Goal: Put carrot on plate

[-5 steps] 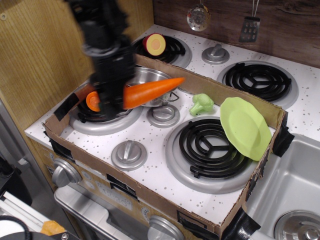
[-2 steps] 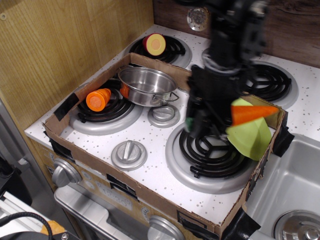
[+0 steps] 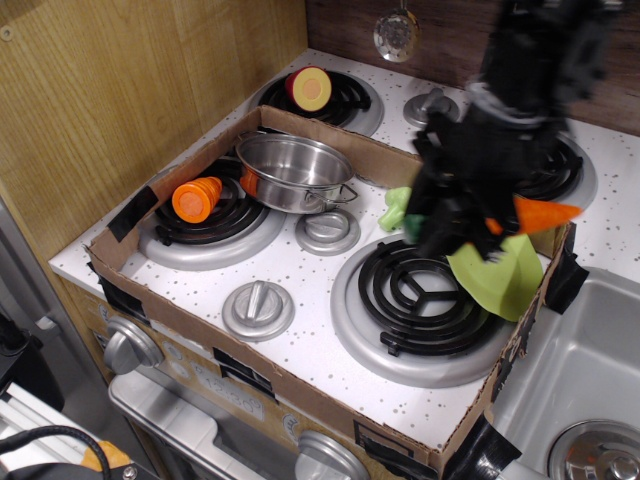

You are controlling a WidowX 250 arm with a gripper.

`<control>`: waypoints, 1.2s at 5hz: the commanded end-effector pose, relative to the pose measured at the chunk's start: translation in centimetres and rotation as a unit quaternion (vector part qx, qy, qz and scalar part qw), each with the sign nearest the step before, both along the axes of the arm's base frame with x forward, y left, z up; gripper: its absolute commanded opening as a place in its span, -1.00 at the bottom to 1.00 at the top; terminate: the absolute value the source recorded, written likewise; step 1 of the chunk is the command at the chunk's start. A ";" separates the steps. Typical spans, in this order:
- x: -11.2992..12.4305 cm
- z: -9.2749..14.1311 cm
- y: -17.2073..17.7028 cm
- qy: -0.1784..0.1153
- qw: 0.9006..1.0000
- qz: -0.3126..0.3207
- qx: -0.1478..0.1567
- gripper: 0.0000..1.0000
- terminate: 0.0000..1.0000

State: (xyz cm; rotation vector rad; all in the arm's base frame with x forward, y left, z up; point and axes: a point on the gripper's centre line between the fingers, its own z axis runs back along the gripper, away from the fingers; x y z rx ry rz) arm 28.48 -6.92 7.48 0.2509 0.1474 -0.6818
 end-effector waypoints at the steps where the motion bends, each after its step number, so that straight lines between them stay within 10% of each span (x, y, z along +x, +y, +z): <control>1: 2.2 0.6 -1.4 -0.018 1.000 -0.003 0.013 -1.00 -1.00; 2: 1.3 -0.4 -0.1 -0.019 1.000 -0.017 0.007 1.00 -1.00; 6: 0.9 5.1 1.7 0.004 0.994 -0.030 0.101 1.00 -1.00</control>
